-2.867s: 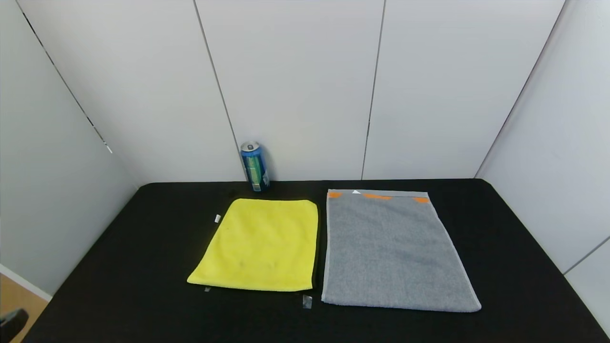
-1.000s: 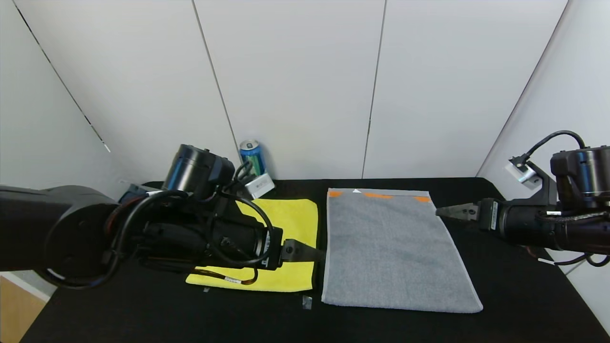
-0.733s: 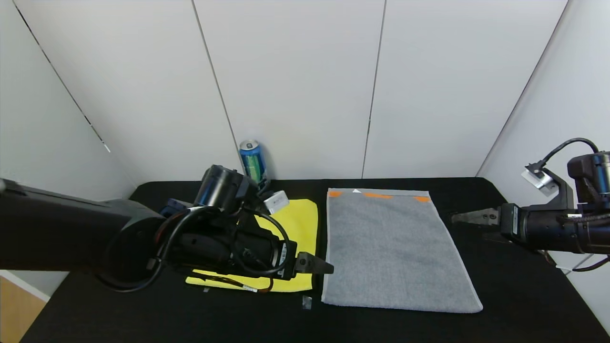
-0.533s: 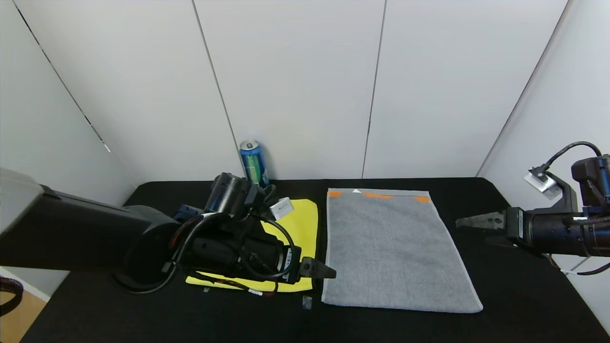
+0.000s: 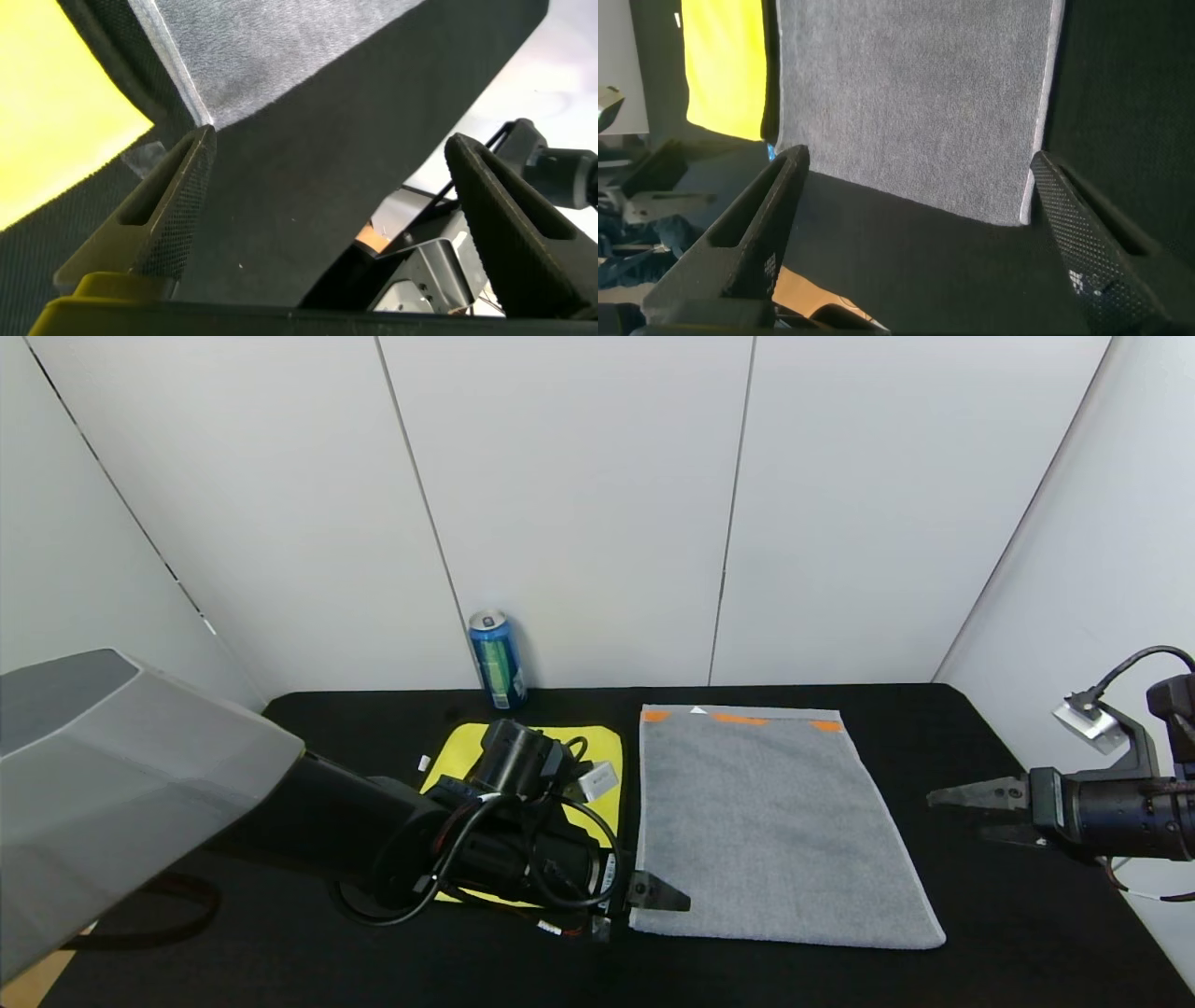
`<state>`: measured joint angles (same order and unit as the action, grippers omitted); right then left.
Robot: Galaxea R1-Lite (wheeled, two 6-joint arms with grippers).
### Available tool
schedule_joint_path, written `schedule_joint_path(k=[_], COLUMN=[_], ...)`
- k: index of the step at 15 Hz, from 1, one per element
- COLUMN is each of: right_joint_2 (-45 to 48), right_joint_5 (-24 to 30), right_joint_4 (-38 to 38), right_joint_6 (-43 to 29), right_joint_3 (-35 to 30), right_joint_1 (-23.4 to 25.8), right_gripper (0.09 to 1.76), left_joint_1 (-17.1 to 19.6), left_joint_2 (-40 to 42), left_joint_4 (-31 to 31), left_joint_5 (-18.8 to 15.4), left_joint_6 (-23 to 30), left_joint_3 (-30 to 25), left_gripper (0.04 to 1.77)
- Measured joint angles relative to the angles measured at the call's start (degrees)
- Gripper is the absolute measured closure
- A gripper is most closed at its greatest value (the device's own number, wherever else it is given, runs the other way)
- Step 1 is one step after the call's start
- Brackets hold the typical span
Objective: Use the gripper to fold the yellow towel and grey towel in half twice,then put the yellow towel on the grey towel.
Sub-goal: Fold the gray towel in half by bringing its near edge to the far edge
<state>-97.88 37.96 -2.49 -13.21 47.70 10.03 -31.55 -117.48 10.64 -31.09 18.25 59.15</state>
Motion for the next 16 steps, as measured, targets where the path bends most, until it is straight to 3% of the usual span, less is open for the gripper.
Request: schedule_joint_path(k=[16], right_joint_2=[-2.26], right_joint_5=[0.07], right_joint_4=[-0.05], right_joint_6=[0.38], right_joint_3=[-0.13], right_joint_1=[0.22], right_gripper=[0.14], left_joint_1=[-1.11], left_joint_2=[-8.01], left_joint_4=[2.93], left_joint_5=[0.82], left_joint_6=[-0.35], left_joint_3=[1.05], left_gripper=[0.09])
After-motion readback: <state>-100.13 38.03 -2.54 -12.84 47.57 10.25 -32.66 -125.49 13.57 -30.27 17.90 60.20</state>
